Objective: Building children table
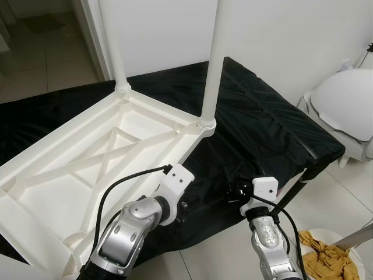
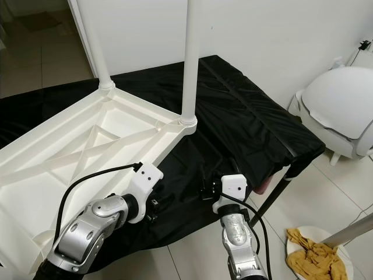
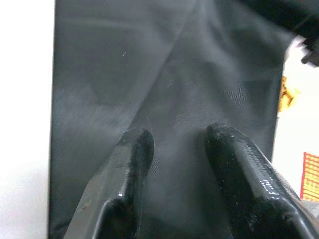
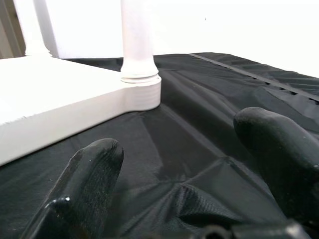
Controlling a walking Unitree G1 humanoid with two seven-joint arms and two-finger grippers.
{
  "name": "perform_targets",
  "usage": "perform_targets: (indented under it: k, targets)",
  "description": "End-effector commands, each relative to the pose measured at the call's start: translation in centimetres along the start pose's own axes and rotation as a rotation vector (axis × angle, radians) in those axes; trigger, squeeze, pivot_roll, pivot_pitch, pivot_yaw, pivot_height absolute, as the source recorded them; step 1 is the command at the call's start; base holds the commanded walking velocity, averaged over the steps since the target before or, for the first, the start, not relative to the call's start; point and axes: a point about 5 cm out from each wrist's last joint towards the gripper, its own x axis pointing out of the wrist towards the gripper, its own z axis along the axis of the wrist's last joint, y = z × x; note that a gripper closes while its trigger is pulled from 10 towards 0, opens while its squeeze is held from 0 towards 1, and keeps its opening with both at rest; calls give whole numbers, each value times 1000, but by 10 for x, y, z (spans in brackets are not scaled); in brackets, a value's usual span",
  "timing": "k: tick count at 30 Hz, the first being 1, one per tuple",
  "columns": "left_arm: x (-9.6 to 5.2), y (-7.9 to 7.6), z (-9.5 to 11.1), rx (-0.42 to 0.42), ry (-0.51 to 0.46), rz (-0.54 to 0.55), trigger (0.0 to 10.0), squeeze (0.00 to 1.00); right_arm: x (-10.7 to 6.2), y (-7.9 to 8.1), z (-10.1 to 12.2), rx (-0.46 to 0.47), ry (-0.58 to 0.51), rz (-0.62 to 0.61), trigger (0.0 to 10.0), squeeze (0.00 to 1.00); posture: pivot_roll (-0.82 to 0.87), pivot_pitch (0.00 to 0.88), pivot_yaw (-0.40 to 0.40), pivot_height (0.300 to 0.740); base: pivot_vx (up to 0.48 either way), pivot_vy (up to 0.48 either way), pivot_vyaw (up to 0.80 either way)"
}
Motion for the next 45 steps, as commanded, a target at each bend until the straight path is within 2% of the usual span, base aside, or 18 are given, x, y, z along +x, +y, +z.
perform_targets:
  k: [1, 6, 10, 15, 22, 26, 33, 37, 45]
  targets:
    - [0, 13, -4, -11, 27, 169, 10000, 0, -1, 2, 0, 12, 8, 10, 10000, 0, -42, 31, 23, 740, 0, 0, 0]
    - [1, 18, -2, -42, 1, 208, 10000, 0, -2, 2, 1, 14, 8, 14, 10000, 0, -45, 31, 20, 740, 0, 0, 0]
    - [0, 27, -2, -99, -18, 283, 10000, 0, -4, 1, 1, 15, 12, 16, 10000, 0, -49, 31, 16, 740, 0, 0, 0]
    - [-1, 37, -2, -120, -40, 343, 10000, 0, -5, 2, 2, 17, 17, 16, 10000, 0, -51, 33, 15, 740, 0, 0, 0]
    - [-3, 57, -7, -101, -43, 468, 10000, 0, -6, 2, 3, 19, 20, 11, 10000, 0, -63, 35, 19, 740, 0, 0, 0]
    - [-3, 59, -7, -103, -48, 480, 10000, 0, -6, 2, 4, 19, 21, 10, 10000, 0, -65, 36, 20, 740, 0, 0, 0]
    - [-4, 81, 1, -179, -123, 644, 10000, 0, -8, 8, 5, 35, 27, -11, 10000, 0, -74, 35, 29, 740, 0, 0, 0]
    - [-4, 85, 2, -189, -131, 665, 10000, 0, -8, 9, 6, 38, 28, -12, 10000, 0, -76, 34, 30, 740, 0, 0, 0]
    - [-6, 102, 0, -172, -128, 750, 10000, 0, -8, 9, 6, 40, 32, -22, 10000, 0, -85, 33, 34, 740, 0, 0, 0]
